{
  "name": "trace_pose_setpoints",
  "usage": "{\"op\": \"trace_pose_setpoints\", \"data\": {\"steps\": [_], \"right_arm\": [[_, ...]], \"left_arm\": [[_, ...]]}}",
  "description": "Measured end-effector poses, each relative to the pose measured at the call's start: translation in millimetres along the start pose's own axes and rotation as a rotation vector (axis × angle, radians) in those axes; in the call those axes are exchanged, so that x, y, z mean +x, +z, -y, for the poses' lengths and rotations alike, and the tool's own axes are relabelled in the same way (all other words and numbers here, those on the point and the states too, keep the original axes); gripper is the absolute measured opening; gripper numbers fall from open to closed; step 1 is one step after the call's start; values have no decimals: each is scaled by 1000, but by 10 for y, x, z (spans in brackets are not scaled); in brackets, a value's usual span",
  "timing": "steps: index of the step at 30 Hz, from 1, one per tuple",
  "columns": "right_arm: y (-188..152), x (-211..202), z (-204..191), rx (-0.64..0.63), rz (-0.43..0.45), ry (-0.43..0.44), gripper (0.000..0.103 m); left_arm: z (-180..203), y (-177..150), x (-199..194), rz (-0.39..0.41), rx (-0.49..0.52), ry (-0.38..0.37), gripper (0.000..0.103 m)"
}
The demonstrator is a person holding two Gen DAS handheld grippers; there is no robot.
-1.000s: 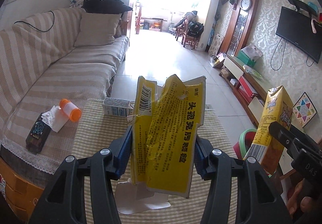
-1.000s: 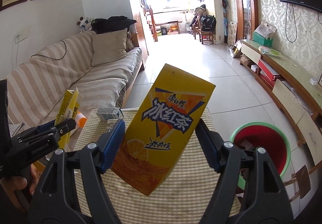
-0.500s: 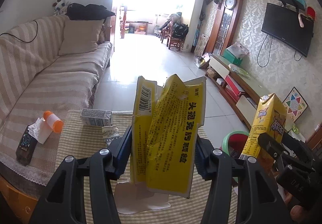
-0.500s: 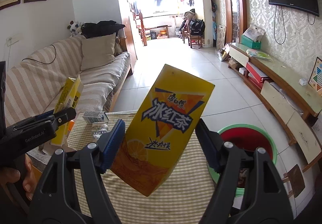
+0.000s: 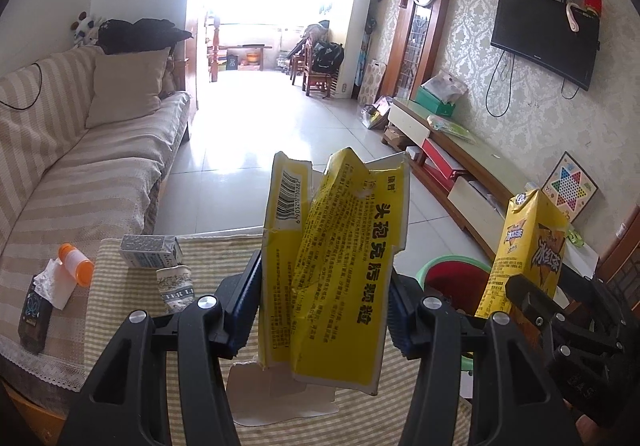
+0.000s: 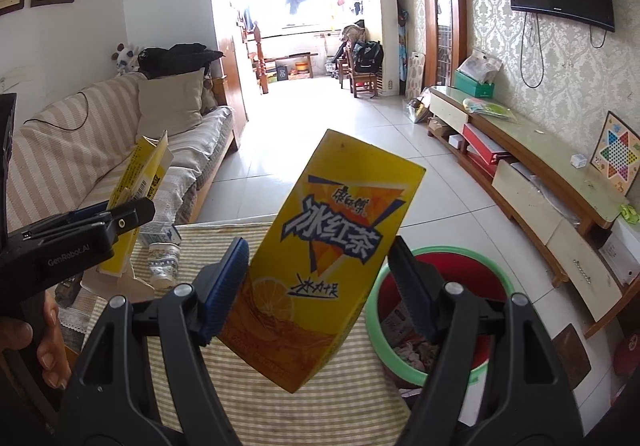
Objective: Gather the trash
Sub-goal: 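Carry the packet and carton over the red bin and open both tools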
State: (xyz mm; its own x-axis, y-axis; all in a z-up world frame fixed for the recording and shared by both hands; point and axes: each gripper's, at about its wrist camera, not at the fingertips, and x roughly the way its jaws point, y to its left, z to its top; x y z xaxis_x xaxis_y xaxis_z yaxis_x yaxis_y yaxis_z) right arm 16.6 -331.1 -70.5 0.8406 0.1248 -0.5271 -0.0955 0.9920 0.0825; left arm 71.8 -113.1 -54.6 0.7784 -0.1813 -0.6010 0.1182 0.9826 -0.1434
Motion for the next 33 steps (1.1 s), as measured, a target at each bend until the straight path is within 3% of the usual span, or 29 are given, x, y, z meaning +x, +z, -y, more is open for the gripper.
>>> {"op": "trace_pose_setpoints", "data": {"steps": [11,15,23,28,33], "right_arm": [[-57,-5,373,16,-3,-63,69],[-210,166,583,93,-93,-49,70],[-810,376,1219,320,-247,-153,72],[-792,224,1236,318,-215,-199,73],[-747,78,1230,240,-178,-296,80]], "left_arm": [[339,-13,166,-29,42,-64,52],[401,-72,242,-56,44,-83,52],[373,-201,316,-99,60,-95,52],[649,-236,583,-139,98,-203,52],[1150,-263,977,-209,161,-339,52]]}}
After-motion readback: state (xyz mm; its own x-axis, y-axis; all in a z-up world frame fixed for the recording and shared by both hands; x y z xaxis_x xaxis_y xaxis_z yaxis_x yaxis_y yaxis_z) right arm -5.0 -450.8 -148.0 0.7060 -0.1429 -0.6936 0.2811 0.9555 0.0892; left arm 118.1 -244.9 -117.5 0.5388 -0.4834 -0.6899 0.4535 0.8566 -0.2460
